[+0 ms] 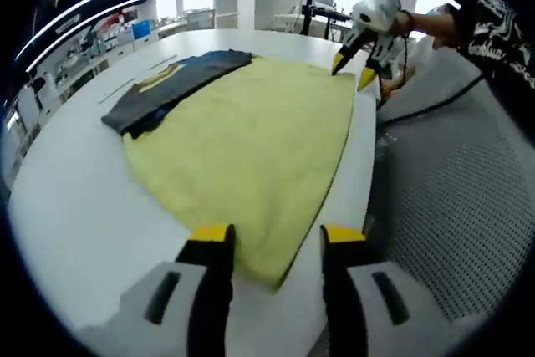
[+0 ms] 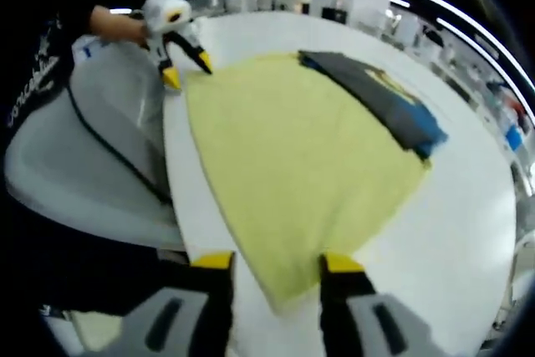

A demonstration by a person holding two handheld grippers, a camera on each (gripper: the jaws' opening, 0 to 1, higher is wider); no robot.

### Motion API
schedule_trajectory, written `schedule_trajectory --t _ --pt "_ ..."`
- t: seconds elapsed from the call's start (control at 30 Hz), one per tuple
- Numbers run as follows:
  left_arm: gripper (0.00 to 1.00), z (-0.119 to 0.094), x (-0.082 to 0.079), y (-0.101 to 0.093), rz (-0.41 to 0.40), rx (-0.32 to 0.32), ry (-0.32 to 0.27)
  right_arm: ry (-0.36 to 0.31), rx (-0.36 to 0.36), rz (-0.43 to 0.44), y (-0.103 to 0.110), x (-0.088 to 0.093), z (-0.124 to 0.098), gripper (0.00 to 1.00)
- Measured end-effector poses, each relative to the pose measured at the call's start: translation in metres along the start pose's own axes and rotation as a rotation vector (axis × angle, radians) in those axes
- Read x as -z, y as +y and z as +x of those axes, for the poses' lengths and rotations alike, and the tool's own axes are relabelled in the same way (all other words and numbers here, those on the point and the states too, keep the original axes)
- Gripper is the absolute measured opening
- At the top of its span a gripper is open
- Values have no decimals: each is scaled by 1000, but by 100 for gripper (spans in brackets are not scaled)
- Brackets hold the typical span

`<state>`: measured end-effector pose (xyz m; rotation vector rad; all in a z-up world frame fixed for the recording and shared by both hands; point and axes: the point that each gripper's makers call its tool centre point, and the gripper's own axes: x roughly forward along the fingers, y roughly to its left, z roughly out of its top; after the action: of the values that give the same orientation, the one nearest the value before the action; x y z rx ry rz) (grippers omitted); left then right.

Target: Fold the garment on the visible template until the final outline fits inside the template.

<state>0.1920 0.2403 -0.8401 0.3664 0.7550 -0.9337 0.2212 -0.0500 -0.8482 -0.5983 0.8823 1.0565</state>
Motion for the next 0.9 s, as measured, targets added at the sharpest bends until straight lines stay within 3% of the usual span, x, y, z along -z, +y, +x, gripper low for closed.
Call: schedule_trajectory --t 0.2,0.37,0.4,0.43,0.6,0.9 --pt "31 1 -5 4 -2 -4 9 25 -9 -6 -7 -1 0 26" --pt "34 0 -1 0 48 13 40 37 -12 -13 -11 -1 2 22" --pt "34 0 -1 -3 99 8 43 36 -12 -13 -12 0 1 21" --pt "34 0 -3 -3 94 5 27 35 -11 -12 -13 0 1 21" --pt "34 0 3 3 96 29 54 34 -7 -8 -14 -1 2 18" --pt "14 2 0 10 75 12 65 28 20 8 -22 -1 3 8"
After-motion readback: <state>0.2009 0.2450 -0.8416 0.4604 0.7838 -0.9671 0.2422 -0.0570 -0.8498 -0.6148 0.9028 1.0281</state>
